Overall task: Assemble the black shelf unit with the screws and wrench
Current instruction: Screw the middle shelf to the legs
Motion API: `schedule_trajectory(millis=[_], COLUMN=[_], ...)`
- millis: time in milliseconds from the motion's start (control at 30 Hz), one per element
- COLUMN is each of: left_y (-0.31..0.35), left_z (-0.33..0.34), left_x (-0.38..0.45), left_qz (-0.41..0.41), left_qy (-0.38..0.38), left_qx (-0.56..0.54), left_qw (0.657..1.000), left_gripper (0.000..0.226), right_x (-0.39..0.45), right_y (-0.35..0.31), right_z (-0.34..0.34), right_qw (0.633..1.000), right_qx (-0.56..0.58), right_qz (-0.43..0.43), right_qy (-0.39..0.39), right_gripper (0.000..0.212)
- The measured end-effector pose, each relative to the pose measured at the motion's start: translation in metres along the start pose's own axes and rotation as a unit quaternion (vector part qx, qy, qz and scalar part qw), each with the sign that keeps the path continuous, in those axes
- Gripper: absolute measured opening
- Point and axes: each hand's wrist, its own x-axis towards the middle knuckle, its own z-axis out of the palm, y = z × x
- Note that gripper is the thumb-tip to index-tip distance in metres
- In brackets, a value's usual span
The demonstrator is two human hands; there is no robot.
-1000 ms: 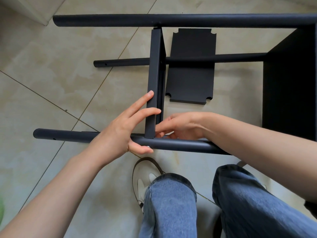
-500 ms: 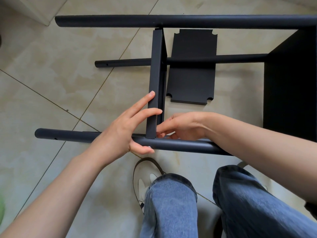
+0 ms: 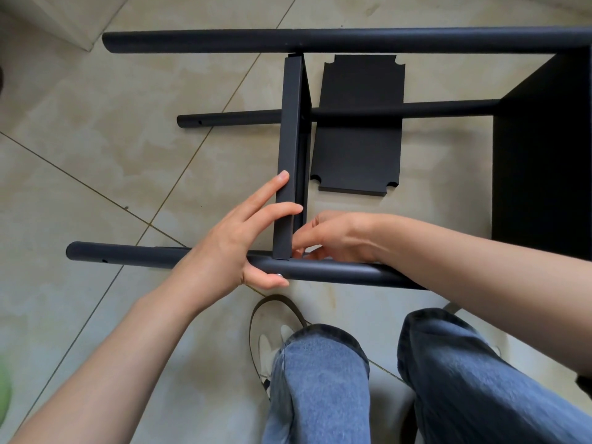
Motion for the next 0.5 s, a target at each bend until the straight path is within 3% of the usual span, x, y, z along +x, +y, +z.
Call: schedule_trajectory(millis=[133,333,500], left_y=[0.001,-0.001,-0.001], left_z=[0.000,0.000,0.000], left_x=[0.000,0.000,0.000], left_qz=[0.002,0.005,0.008], left_qy=[0.000,-0.001,0.003], left_qx=[0.004,-0.004,-0.003], left_qw=[1.000,1.000,1.000], left_gripper=[0.098,0.098,0.098], right_x=[0.001,-0.003,-0.001], right_y=[0.000,0.001,0.004], right_z=[-0.001,-0.013,-0.014], right_qw=[1.000,0.995,0.995], right_qx=[-0.023,0.040,0.042], right_qz=[0.004,0.010,0.001], right_qy=[0.016,-0.088,-0.094], right_gripper=[0.018,0.012,0.015])
